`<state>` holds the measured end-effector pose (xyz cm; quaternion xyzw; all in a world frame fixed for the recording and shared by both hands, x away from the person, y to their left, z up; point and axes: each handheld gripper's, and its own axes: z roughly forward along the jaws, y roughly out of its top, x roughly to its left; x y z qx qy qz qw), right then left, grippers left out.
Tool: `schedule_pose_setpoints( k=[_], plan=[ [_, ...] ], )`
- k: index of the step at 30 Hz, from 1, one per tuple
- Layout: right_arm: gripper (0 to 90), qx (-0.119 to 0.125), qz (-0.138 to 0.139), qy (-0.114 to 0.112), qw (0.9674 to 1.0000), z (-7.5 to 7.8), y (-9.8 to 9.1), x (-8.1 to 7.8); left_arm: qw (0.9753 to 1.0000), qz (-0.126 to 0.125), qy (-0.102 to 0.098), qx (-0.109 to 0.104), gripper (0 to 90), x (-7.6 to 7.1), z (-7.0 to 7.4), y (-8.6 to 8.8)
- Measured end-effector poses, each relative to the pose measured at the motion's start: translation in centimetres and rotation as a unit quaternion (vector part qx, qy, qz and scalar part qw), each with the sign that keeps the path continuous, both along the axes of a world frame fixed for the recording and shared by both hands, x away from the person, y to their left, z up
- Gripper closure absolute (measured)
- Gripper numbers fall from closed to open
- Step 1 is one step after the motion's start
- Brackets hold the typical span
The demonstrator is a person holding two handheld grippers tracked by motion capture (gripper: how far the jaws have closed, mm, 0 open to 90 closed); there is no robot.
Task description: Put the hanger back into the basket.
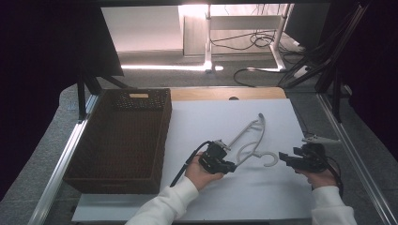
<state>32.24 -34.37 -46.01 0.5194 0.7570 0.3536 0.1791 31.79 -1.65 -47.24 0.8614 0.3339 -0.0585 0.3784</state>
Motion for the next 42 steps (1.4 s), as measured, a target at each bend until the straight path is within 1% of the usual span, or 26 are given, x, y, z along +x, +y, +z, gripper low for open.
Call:
schedule_pose_setpoints(
  k=[3, 10, 22, 28, 29, 32, 33, 34, 35, 40, 41, 42],
  plan=[
    [32.5, 0.000, -0.003, -0.001, 1.0000, 0.0, -0.1, 0.0, 0.9999, 0.006, -0.010, -0.011, 82.4, 0.1, 0.9, 0.6],
    [32.5, 0.000, -0.009, -0.001, 1.0000, -0.1, -0.4, -0.1, 0.9989, 0.020, -0.021, -0.036, 82.4, 0.5, 2.7, 2.1],
    [32.5, 0.001, -0.012, -0.001, 0.9999, -0.2, -0.5, 0.0, 0.9978, 0.030, -0.031, -0.051, 82.4, 0.7, 4.1, 3.3],
    [32.5, 0.001, -0.013, -0.002, 0.9999, -0.3, -0.6, 0.0, 0.9965, 0.038, -0.036, -0.066, 82.3, 0.9, 5.1, 4.3],
    [32.5, 0.001, -0.013, -0.002, 0.9999, -0.3, -0.6, 0.0, 0.9958, 0.043, -0.037, -0.072, 82.4, 1.0, 5.4, 4.7],
    [32.5, 0.001, -0.013, -0.001, 0.9999, -0.3, -0.5, 0.0, 0.9954, 0.044, -0.039, -0.075, 82.4, 1.1, 5.8, 5.1],
    [32.5, 0.001, -0.012, -0.001, 0.9999, -0.3, -0.5, 0.0, 0.9949, 0.046, -0.041, -0.079, 82.3, 1.1, 5.9, 5.3],
    [32.5, 0.000, -0.012, -0.001, 0.9999, -0.4, -0.5, 0.0, 0.9943, 0.050, -0.043, -0.083, 82.3, 1.1, 6.2, 5.8],
    [32.5, 0.000, -0.012, -0.001, 0.9999, -0.4, -0.5, 0.0, 0.9943, 0.050, -0.043, -0.083, 82.3, 1.1, 6.2, 5.8],
    [32.5, -0.001, -0.011, 0.001, 0.9999, -0.4, -0.5, 0.0, 0.9926, 0.059, -0.044, -0.096, 82.3, 1.2, 6.8, 7.0],
    [32.5, -0.001, -0.011, 0.002, 0.9999, -0.4, -0.4, 0.0, 0.9920, 0.061, -0.045, -0.101, 82.3, 1.1, 7.1, 7.5],
    [32.5, -0.001, -0.011, 0.002, 0.9999, -0.4, -0.4, 0.0, 0.9919, 0.060, -0.046, -0.103, 82.3, 1.0, 7.3, 7.8]
  ],
)
